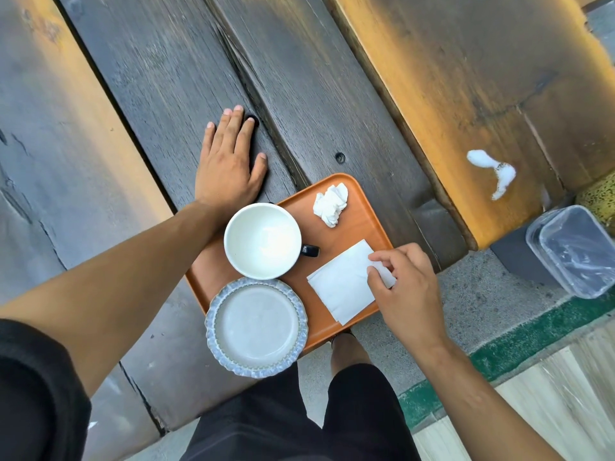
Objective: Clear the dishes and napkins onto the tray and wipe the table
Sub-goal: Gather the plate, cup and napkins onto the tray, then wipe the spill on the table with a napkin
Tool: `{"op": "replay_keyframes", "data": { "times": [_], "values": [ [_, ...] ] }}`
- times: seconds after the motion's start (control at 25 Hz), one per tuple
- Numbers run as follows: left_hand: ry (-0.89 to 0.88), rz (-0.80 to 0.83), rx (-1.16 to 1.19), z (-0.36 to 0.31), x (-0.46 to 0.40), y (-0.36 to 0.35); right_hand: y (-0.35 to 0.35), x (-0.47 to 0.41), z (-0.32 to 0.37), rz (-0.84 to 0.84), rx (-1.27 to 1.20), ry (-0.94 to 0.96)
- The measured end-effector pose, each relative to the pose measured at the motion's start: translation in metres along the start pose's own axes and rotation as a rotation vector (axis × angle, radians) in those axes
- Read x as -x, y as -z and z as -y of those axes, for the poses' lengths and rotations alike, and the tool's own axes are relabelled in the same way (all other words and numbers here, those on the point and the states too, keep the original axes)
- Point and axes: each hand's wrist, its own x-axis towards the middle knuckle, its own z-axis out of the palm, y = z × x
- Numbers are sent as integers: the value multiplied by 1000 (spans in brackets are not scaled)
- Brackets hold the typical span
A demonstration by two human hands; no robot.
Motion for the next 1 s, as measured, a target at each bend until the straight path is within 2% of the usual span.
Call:
{"op": "replay_keyframes", "data": {
  "times": [0.32,0.52,0.72,0.92,1.0],
  "values": [
    [158,79,118,37,59,28,-4,3,11,52,158,12],
    [406,110,279,54,102,63,13,8,25,87,188,-24],
    [613,111,364,19,190,74,24,23,24,166,163,5],
    [917,110,434,-36,274,53,28,13,11,311,116,202],
    [978,135,429,-63,298,41,33,2,8,356,106,261]
  ]
}}
